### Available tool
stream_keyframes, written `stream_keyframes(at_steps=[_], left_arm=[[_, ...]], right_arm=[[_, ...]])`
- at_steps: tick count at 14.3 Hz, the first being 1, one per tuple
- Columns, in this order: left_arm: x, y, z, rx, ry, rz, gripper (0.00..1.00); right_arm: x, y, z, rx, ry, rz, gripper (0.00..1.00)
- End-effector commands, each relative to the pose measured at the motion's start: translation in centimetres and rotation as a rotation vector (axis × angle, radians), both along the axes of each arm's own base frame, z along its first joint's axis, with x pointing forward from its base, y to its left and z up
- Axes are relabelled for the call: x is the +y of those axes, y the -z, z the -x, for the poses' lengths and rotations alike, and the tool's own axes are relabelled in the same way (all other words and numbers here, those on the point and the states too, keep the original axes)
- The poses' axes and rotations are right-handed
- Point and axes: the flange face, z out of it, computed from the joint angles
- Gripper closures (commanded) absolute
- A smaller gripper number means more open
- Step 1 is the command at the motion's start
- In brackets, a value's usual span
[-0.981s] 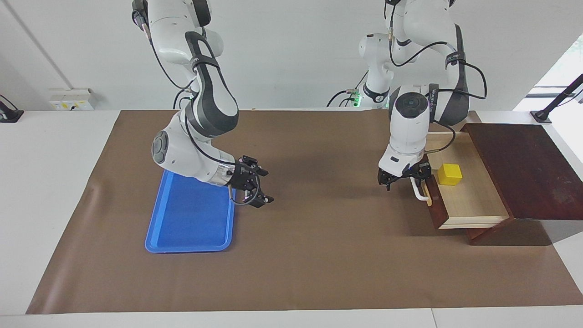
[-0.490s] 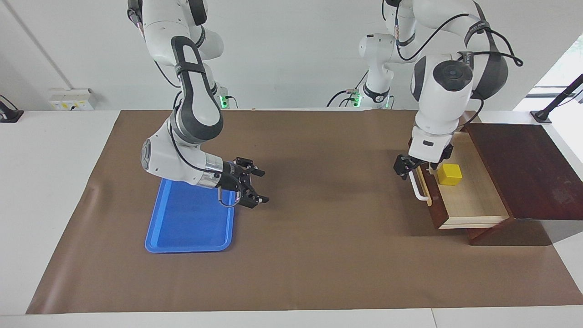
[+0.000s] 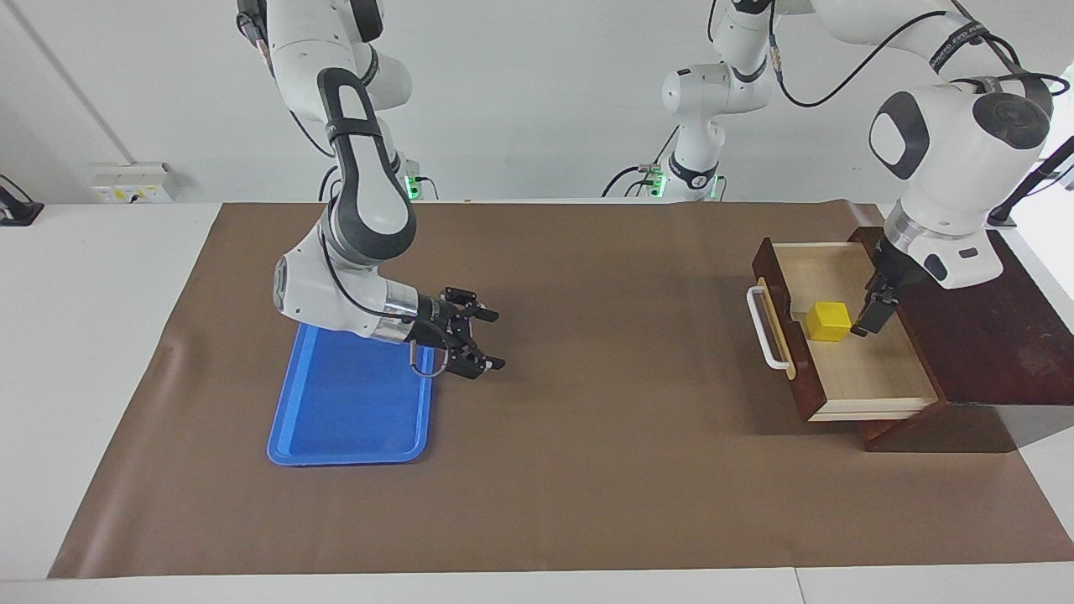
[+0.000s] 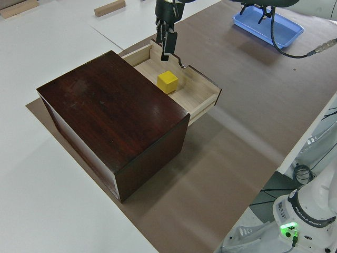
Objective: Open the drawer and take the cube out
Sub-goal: 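Reach into the open drawer and grasp the yellow cube with the left gripper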
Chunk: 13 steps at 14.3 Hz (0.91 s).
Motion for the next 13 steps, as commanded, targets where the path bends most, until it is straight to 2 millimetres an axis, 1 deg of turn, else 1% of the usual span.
stream_keyframes(at_steps=[1, 2, 3, 4, 7, 8, 11, 13], left_arm=[[-0.4, 3.1, 2.9, -0.031, -0.168, 0.023, 0.00], [-0.4, 4.1, 3.2, -0.040, -0.228, 0.027, 0.00], [0.1, 4.5, 3.1, -0.051, -0.293, 0.030, 0.00], [0.9, 5.1, 3.2, -0.048, -0.343, 0.032, 0.00], [1.9, 6.2, 3.7, -0.038, -0.381, 0.031, 0.00], [2.5, 6.4, 3.8, -0.033, -0.392, 0.030, 0.00], [2.5, 7.0, 4.2, -0.030, -0.414, 0.031, 0.00], [1.8, 7.7, 4.3, -0.040, -0.416, 0.034, 0.00]], right_arm=[[-0.5, -0.5, 1.1, -0.045, -0.001, -0.011, 0.00], [-0.6, -0.4, 0.9, -0.055, 0.011, -0.004, 0.00], [-1.0, -0.2, 0.7, -0.074, 0.029, 0.010, 0.00], [-1.1, 0.5, 1.1, -0.072, 0.034, 0.019, 0.00], [-1.2, 1.0, 1.4, -0.065, 0.046, 0.026, 0.00], [-1.2, 0.9, 1.4, -0.063, 0.049, 0.025, 0.00], [-1.1, 0.9, 1.5, -0.057, 0.049, 0.019, 0.00], [-0.8, 0.4, 1.3, -0.036, 0.054, 0.010, 0.00]])
